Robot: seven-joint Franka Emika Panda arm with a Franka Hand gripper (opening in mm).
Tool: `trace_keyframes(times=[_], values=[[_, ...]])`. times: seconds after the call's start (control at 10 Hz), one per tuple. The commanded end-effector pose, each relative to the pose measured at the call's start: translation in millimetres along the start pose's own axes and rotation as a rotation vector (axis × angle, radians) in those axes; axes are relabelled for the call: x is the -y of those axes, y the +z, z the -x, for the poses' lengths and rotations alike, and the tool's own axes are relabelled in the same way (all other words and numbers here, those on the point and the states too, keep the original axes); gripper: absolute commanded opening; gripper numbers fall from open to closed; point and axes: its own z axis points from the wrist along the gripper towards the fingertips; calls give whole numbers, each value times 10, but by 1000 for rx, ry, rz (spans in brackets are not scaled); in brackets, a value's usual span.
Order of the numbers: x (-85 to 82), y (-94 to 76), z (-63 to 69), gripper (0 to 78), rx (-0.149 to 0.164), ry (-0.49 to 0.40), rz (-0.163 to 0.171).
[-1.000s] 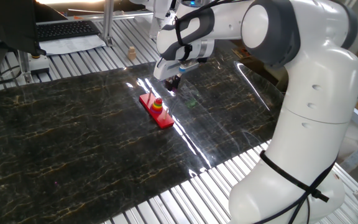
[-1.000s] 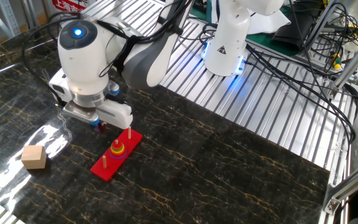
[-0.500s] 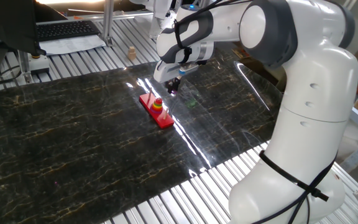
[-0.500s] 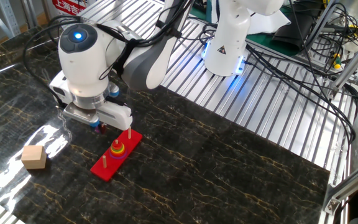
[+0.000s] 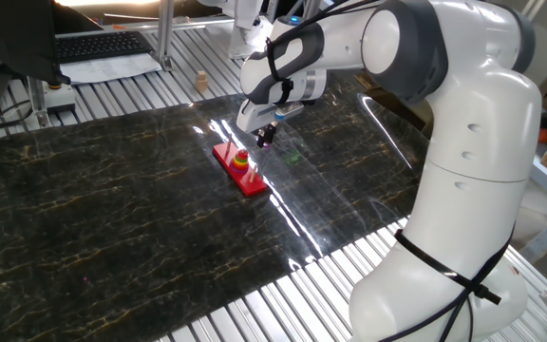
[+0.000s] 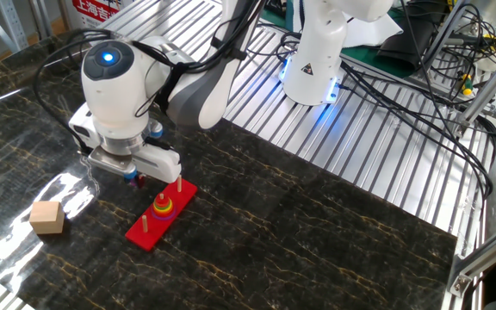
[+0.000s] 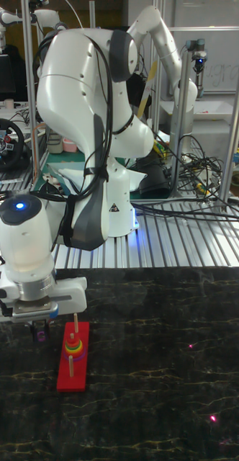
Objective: Take out one Hanoi block and throw it aside
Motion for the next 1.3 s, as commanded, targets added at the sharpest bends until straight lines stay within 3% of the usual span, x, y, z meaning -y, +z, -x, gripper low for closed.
trace_keyframes(times=[0.1,1.3], values=[[10,0,6,11,2,-4,-3],[10,36,7,11,2,-11,2]])
